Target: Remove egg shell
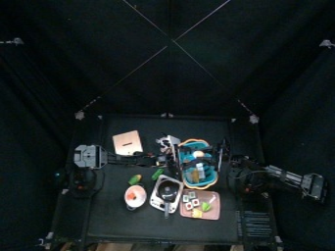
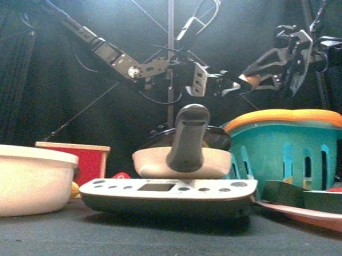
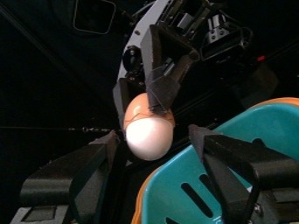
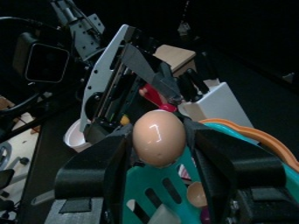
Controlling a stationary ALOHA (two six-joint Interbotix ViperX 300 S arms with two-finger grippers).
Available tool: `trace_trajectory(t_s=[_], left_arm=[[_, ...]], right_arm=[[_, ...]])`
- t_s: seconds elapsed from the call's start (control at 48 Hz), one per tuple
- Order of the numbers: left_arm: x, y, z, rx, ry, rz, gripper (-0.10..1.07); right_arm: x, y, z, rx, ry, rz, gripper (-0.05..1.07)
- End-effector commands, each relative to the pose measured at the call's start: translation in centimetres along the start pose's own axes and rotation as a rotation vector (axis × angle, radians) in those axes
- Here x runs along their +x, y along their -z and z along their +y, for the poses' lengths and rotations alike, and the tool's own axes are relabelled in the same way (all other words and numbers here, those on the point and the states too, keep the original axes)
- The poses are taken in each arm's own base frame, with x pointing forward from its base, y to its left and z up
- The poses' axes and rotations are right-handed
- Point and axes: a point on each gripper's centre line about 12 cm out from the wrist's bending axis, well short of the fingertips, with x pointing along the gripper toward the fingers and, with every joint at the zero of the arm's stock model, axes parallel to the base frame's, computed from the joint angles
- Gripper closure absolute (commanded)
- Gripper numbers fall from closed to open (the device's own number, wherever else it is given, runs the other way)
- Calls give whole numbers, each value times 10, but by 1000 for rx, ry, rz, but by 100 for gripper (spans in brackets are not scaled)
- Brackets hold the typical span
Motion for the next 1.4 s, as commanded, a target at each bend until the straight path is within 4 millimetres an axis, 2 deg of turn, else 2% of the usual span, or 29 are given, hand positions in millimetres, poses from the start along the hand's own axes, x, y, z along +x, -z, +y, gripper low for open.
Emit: trace_trajectory(t_s=[0.0,0.25,0.604,0.896,1.375], left_arm=[[4,-11,11,-4,-39,-29,1],[3,-8,7,2,-30,-23,13],[4,-9,6,6,-29,-27,16],[4,-10,8,3,-33,-30,28],[-10,-3,7,-13,-47,-13,29]], right_arm=[[1,-5,2,-2,-7,-14,44],[1,-5,2,-2,-7,-14,44],[1,-5,2,-2,-7,-12,44],[1,-4,1,-1,-6,-11,44],[-1,-4,2,-1,-6,-13,44]])
